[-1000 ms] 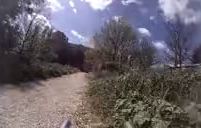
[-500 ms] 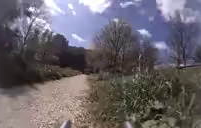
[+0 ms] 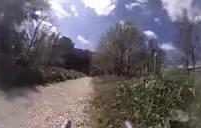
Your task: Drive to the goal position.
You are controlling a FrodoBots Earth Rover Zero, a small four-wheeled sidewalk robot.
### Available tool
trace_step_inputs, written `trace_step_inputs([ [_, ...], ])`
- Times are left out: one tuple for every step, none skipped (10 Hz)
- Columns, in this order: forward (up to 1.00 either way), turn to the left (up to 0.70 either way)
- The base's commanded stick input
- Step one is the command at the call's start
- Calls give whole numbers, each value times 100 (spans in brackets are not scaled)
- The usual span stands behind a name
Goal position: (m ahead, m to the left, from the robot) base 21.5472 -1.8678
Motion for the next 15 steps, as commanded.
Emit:
trace_step_inputs([
  [57,0],
  [57,26],
  [57,57],
  [57,57],
  [57,57],
  [66,32],
  [76,32],
  [82,15],
  [84,0],
  [85,0],
  [85,0],
  [85,0],
  [85,0],
  [85,0],
  [83,0],
])
